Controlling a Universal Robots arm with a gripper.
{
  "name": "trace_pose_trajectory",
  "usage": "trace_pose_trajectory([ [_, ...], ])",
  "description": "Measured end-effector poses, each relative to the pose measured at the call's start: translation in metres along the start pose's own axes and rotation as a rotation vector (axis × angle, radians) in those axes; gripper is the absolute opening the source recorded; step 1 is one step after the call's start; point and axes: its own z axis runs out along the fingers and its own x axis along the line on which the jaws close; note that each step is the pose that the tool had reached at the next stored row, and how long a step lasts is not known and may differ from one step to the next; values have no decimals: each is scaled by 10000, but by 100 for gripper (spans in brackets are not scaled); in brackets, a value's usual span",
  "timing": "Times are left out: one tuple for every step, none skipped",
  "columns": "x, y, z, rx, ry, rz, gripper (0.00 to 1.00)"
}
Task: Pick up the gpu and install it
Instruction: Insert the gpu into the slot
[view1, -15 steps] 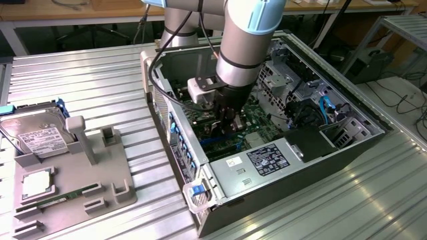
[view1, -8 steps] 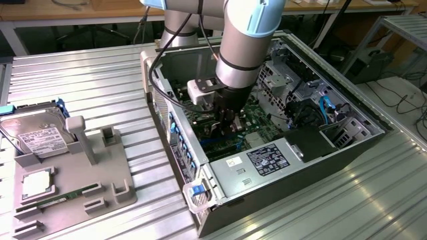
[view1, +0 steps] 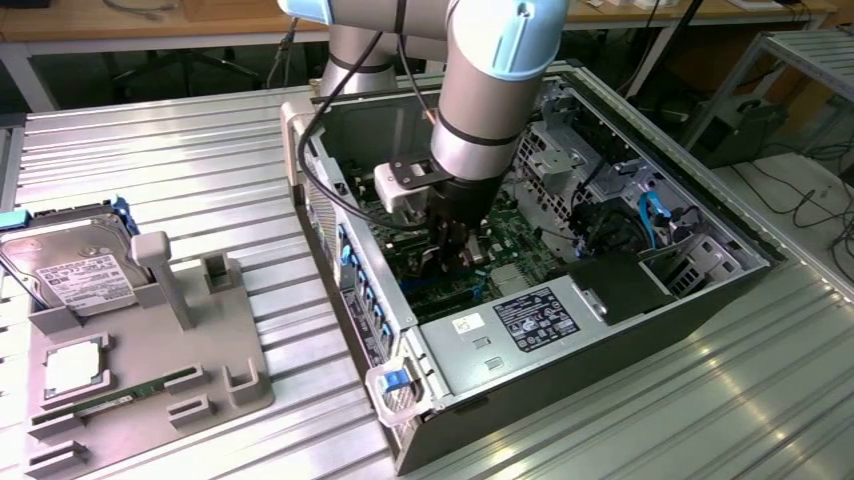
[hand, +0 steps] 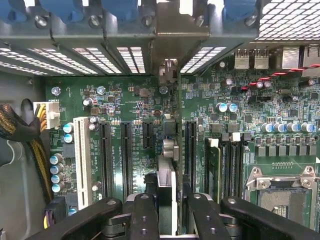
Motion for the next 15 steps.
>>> trace_pose_trajectory([
  [0, 0, 6, -1, 0, 0, 28],
  [0, 1, 10, -2, 2, 0, 28],
  [1, 1, 12, -3, 3, 0, 28],
  [0, 1, 12, -3, 3, 0, 28],
  [0, 1, 13, -2, 1, 0, 28],
  [0, 0, 14, -1, 0, 0, 28],
  [0, 0, 15, 0, -2, 0, 28],
  [0, 0, 15, 0, -2, 0, 28],
  [0, 1, 14, 0, -1, 1, 28],
  [0, 0, 15, 0, -2, 0, 28],
  [0, 0, 14, 0, -1, 0, 28],
  [0, 0, 14, 0, -2, 0, 28],
  [0, 0, 14, 0, -1, 0, 28],
  [0, 0, 15, 0, -2, 0, 28],
  [0, 0, 14, 0, -1, 0, 28],
])
